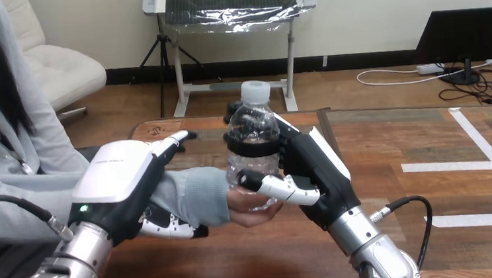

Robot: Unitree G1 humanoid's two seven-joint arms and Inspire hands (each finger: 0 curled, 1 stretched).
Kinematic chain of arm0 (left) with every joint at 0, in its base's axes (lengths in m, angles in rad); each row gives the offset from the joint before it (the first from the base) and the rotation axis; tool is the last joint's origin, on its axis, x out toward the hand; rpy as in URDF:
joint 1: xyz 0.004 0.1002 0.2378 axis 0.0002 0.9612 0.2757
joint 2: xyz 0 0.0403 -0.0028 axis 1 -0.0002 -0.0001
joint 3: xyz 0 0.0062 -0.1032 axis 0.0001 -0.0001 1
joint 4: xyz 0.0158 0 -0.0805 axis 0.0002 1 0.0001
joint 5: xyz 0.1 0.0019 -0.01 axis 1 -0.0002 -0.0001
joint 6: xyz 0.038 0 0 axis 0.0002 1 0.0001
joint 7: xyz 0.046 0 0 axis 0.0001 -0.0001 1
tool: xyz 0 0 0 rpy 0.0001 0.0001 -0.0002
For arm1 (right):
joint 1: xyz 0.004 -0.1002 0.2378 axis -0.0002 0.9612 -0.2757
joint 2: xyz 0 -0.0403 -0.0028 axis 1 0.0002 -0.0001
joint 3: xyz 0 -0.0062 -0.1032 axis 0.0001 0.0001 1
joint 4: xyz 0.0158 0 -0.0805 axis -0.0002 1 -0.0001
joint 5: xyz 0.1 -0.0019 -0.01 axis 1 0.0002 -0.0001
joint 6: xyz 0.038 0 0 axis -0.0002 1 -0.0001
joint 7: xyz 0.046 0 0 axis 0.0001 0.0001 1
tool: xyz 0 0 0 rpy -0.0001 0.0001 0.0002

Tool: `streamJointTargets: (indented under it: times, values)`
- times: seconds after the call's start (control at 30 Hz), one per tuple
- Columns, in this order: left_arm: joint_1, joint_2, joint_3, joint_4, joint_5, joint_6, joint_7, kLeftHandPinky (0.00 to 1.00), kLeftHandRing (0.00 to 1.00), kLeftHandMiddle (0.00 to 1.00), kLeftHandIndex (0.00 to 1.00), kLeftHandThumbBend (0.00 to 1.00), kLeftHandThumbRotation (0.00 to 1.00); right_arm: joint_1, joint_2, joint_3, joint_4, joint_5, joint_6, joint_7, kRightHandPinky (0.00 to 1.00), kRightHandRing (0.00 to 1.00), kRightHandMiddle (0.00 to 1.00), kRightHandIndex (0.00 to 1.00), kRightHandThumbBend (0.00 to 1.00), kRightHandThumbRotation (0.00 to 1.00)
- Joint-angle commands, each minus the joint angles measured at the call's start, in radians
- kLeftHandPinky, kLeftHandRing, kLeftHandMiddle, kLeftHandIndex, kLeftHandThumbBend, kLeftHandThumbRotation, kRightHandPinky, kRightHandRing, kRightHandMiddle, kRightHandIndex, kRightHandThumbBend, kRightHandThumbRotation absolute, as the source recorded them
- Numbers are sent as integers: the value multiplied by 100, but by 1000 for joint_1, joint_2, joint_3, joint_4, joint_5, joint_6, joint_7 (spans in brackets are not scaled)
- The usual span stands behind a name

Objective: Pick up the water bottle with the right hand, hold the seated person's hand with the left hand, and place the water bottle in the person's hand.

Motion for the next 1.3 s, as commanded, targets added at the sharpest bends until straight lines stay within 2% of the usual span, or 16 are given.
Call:
streamJointTargets:
  times: [0.0, 0.07, 0.17, 0.27, 0.57, 0.7, 0.87, 1.07, 1.27]
  values:
    - [-23, 2, 9, -60, 12, -1, 11, 88, 93, 96, 98, 100, 42, -86, -34, -3, 12, -10, -20, -21, 94, 92, 92, 94, 100, 63]
    - [-23, 1, 8, -49, 15, -11, 28, 88, 94, 96, 99, 100, 44, -88, -38, -3, 14, -15, -18, -28, 94, 92, 92, 95, 100, 64]
    - [-14, 1, 10, -64, 17, 5, 10, 89, 96, 98, 99, 100, 46, -91, -43, -6, 21, -19, -23, -34, 94, 92, 92, 95, 100, 67]
    - [-11, -1, 10, -42, 18, -15, 37, 90, 97, 99, 100, 100, 48, -94, -49, -9, 25, -11, -14, -25, 94, 93, 92, 95, 100, 68]
    - [11, -4, 12, -42, 13, -10, 42, 92, 99, 100, 100, 100, 51, -100, -65, -18, 39, 10, -4, -8, 96, 94, 93, 96, 100, 70]
    - [18, -6, 11, -23, 7, -33, 64, 93, 100, 100, 100, 100, 52, -100, -75, -21, 45, 9, -5, -12, 96, 94, 93, 96, 100, 72]
    - [30, -11, 14, -16, -6, -37, 68, 95, 100, 100, 100, 100, 53, -100, -82, -25, 54, 13, -10, -12, 97, 94, 93, 96, 100, 72]
    - [37, -16, 12, 17, 0, -79, 122, 96, 100, 100, 100, 100, 56, -98, -92, -27, 61, 3, -19, -31, 97, 94, 93, 96, 100, 75]
    - [51, -31, 14, 48, -20, -114, 161, 95, 100, 100, 100, 100, 60, -90, -100, -34, 61, 17, -20, -21, 97, 94, 93, 95, 100, 76]
